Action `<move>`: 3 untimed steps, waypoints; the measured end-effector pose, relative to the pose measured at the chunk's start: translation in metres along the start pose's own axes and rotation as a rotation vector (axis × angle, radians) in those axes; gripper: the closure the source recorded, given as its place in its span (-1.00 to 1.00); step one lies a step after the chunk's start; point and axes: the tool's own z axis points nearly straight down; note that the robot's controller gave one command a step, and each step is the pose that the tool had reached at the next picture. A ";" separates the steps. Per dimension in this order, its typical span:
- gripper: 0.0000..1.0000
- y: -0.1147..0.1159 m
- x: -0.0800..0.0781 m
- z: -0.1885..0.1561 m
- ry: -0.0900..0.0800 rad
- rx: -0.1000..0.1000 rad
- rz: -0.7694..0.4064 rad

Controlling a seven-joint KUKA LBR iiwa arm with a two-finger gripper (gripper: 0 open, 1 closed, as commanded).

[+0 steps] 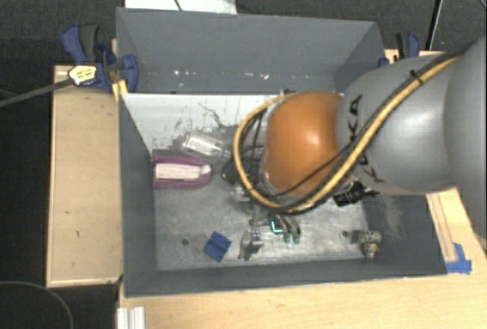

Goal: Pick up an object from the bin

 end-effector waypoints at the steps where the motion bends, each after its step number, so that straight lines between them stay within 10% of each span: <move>1: -1.00 0.042 -0.055 -0.069 -0.017 -0.004 -0.096; 2: -1.00 -0.020 -0.035 0.072 0.001 0.002 -0.097; 3: -1.00 0.047 -0.025 0.071 -0.011 -0.002 -0.478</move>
Offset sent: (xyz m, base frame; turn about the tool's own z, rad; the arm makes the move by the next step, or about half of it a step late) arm 0.0518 0.0405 0.0650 -0.0946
